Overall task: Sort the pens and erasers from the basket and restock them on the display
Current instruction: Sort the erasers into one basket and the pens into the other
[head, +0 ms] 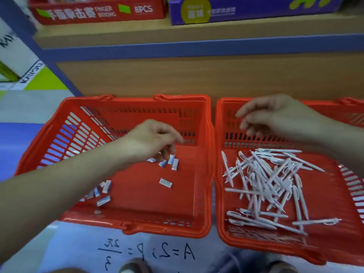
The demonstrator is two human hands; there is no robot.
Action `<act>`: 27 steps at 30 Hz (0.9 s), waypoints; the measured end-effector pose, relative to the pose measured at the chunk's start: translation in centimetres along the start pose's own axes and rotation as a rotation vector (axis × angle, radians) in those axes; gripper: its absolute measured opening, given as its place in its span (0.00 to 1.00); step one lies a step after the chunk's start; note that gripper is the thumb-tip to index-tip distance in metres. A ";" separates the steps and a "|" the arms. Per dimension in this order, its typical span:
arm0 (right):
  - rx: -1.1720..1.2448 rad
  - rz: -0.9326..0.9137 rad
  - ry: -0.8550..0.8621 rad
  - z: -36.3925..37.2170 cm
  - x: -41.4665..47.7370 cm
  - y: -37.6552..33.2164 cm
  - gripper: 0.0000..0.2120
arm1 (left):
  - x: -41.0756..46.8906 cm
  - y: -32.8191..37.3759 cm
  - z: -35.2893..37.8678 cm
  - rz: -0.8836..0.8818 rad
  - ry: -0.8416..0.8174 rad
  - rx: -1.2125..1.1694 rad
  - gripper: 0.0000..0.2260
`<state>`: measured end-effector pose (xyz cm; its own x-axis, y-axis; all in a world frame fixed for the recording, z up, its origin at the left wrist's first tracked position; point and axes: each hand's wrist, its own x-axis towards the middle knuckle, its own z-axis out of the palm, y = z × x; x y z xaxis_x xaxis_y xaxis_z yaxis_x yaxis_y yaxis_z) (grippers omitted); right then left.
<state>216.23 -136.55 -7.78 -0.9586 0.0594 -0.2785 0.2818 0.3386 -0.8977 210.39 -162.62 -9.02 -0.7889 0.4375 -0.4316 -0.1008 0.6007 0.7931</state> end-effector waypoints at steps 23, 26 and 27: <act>-1.054 -0.112 -0.342 33.2 15.2 6.8 0.26 | 7.9 -26.0 -9.4 -0.162 0.094 0.975 0.18; -1.165 -0.199 -0.261 33.3 15.0 8.2 0.20 | 8.9 -26.4 -9.3 -0.252 -0.017 1.056 0.15; -1.179 -0.210 -0.252 33.2 15.2 8.4 0.18 | 9.1 -26.5 -9.3 -0.272 -0.036 1.052 0.14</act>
<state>205.41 -164.03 -30.87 -0.9094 -0.2382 -0.3409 -0.2128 0.9708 -0.1106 200.28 -180.81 -30.00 -0.7985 0.2123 -0.5634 0.3140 0.9453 -0.0888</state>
